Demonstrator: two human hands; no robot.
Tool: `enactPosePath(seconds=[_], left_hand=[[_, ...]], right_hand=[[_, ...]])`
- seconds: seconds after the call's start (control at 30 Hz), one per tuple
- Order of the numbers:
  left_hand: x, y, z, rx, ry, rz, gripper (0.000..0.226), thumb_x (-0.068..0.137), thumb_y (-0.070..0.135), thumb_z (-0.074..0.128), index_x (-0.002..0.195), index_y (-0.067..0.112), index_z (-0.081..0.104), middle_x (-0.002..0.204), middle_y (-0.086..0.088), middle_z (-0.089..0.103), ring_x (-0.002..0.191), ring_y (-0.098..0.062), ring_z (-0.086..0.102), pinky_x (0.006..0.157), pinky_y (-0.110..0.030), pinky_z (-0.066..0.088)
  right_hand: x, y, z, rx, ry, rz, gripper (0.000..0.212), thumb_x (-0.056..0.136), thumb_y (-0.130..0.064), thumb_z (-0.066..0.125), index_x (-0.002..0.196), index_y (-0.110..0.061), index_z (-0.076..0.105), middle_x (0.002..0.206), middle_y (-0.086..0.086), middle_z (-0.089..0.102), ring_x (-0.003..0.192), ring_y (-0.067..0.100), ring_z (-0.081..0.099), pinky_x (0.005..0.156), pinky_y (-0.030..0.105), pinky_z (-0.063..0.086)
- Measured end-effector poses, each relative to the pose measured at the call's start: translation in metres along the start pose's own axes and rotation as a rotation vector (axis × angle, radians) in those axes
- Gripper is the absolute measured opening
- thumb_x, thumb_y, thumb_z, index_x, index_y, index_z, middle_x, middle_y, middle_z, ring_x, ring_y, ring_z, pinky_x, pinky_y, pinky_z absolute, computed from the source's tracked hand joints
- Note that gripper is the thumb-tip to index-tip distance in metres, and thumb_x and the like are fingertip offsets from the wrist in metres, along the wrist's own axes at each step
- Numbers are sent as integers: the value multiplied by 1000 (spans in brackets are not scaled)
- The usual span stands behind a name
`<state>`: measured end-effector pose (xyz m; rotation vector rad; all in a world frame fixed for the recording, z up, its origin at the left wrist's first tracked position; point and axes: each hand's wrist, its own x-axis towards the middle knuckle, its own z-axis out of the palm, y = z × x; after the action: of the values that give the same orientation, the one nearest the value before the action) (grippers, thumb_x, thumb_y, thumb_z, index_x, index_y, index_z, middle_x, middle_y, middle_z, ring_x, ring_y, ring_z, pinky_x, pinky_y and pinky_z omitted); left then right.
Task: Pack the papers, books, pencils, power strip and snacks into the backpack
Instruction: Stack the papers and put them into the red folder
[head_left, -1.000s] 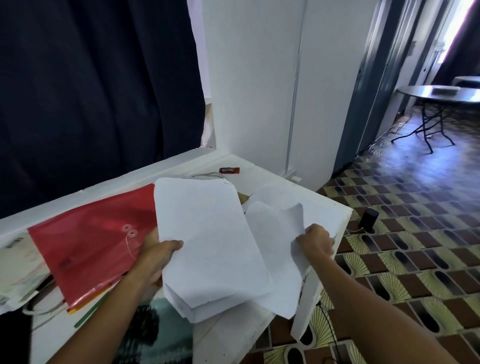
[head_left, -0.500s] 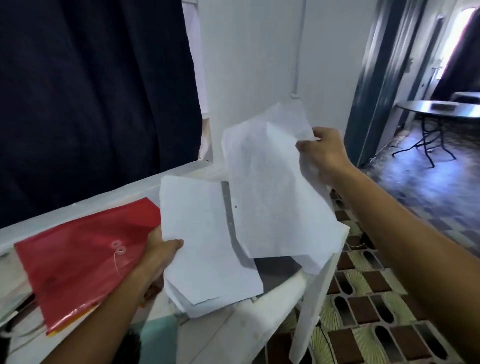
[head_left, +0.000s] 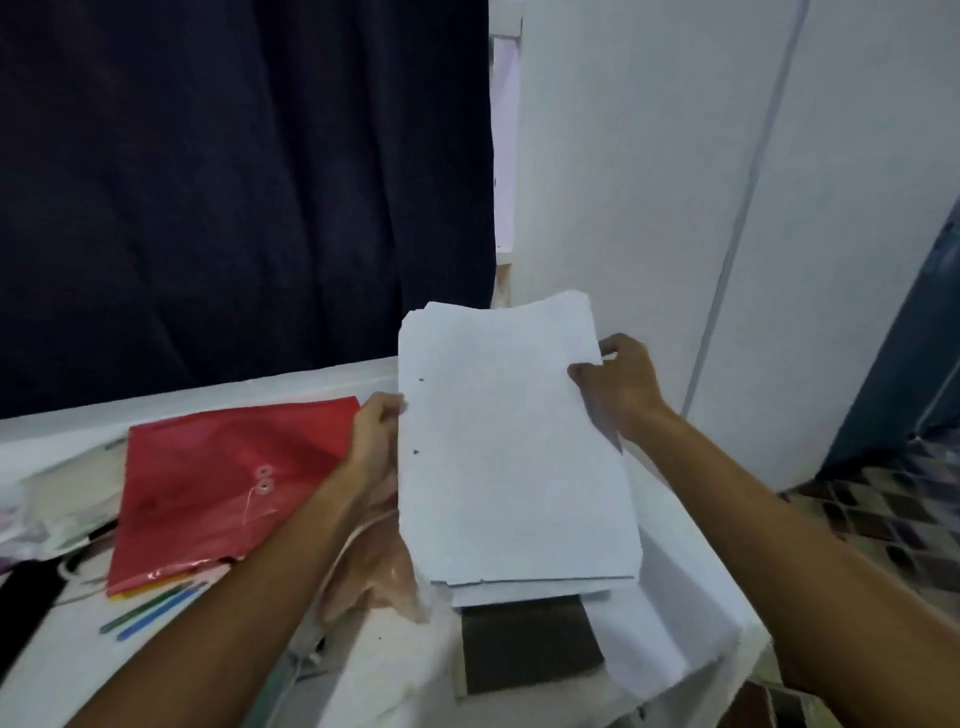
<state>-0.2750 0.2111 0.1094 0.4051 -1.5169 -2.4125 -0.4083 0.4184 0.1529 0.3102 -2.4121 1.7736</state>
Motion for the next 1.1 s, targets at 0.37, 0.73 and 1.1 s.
enactPosePath(seconds=[0.37, 0.73, 1.1], left_hand=[[44, -7, 19, 411, 103, 167, 35, 82, -11, 64, 101, 18, 61, 99, 2, 70, 88, -15, 70, 70, -27, 55], [116, -45, 14, 421, 44, 26, 30, 87, 4, 66, 116, 12, 61, 108, -6, 69, 95, -24, 67, 84, -37, 53], [157, -82, 16, 365, 65, -78, 31, 87, 2, 66, 116, 10, 62, 105, -8, 70, 90, -25, 68, 77, -33, 52]], right_hand=[[56, 127, -50, -484, -396, 269, 74, 78, -46, 74, 136, -12, 44, 138, 15, 48, 117, 30, 52, 99, 40, 42], [57, 233, -78, -636, -317, 501, 54, 69, -41, 82, 90, 6, 68, 89, 11, 65, 80, 22, 61, 70, 28, 46], [113, 188, -107, -517, 190, 250, 17, 85, -10, 64, 82, 7, 65, 83, 21, 66, 76, 34, 60, 70, 39, 51]])
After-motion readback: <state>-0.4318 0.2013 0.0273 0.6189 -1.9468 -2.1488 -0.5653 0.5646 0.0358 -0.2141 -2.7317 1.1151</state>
